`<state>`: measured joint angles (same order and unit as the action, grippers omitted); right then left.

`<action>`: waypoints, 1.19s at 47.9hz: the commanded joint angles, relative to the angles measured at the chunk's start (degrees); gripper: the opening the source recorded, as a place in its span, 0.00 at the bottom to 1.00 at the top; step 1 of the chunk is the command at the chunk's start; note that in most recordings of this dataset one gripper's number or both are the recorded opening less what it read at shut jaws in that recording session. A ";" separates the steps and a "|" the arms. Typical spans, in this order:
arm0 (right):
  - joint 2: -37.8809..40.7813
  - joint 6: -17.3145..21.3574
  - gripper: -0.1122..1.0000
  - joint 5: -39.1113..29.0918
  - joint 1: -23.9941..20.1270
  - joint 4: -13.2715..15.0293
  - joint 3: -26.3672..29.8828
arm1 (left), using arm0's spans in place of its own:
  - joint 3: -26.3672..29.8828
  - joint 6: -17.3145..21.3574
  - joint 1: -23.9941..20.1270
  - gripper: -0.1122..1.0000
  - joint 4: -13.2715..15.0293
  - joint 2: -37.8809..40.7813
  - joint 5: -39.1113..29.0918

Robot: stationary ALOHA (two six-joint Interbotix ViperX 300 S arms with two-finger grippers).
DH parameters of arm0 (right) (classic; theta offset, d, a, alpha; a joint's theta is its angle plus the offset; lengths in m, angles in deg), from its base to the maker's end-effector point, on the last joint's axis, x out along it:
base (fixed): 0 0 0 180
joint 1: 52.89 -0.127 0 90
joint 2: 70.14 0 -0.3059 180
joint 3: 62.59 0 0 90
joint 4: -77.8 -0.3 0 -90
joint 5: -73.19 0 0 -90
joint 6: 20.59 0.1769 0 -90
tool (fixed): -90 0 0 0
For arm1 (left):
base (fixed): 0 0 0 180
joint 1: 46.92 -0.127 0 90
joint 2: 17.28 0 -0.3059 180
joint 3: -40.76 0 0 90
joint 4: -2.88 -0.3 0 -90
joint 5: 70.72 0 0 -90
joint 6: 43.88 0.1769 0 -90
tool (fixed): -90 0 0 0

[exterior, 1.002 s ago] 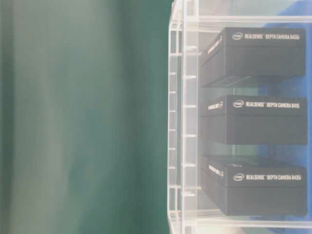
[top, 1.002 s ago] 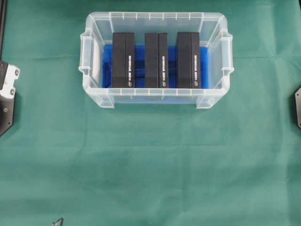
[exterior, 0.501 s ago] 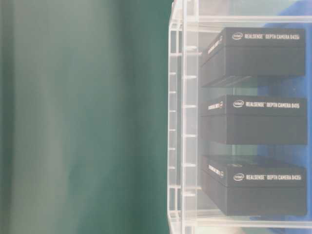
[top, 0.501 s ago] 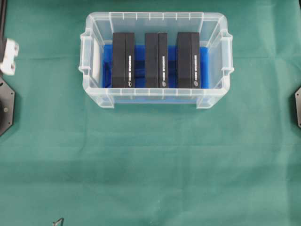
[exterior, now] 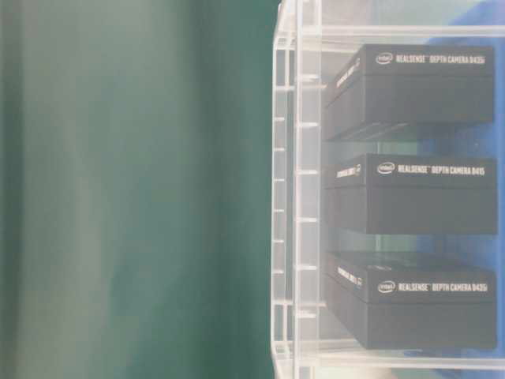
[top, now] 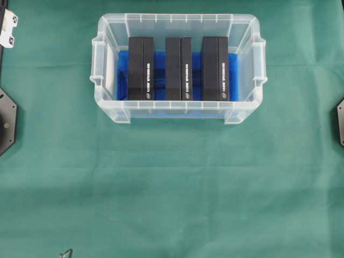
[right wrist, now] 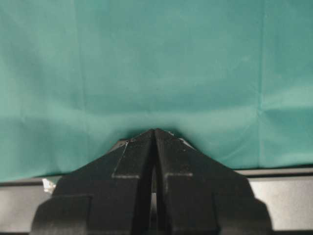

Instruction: Take the box out of the case with the left arm.

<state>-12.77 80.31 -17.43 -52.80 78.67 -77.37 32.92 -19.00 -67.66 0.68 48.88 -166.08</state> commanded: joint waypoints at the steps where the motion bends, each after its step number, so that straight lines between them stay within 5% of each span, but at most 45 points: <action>1: 0.26 0.09 0.10 -0.09 0.00 0.35 1.14 | 0.35 0.09 -0.26 0.10 -0.09 -0.18 -0.09; 12: 0.26 0.09 0.10 -0.09 0.00 1.58 1.05 | -0.35 -0.35 -0.26 0.13 0.00 0.00 -0.09; 16: 0.26 0.00 0.10 -0.18 0.09 1.85 1.05 | -0.53 -0.62 -0.26 0.28 0.00 0.00 -0.09; 25: 0.26 0.00 0.10 -0.18 0.00 1.85 1.05 | -0.88 -1.49 -0.26 0.78 0.00 -0.09 -0.09; 29: 0.26 0.00 0.10 -0.18 0.00 1.85 1.14 | -0.88 -1.67 -0.26 0.90 0.00 0.00 0.00; 57: 0.26 0.00 0.10 -0.26 0.00 1.85 1.14 | -0.88 -1.58 -0.26 0.91 0.00 0.00 -0.09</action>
<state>-12.77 80.31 -17.60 -52.80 80.43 -77.37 31.42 -20.58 -67.66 0.77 49.05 -166.08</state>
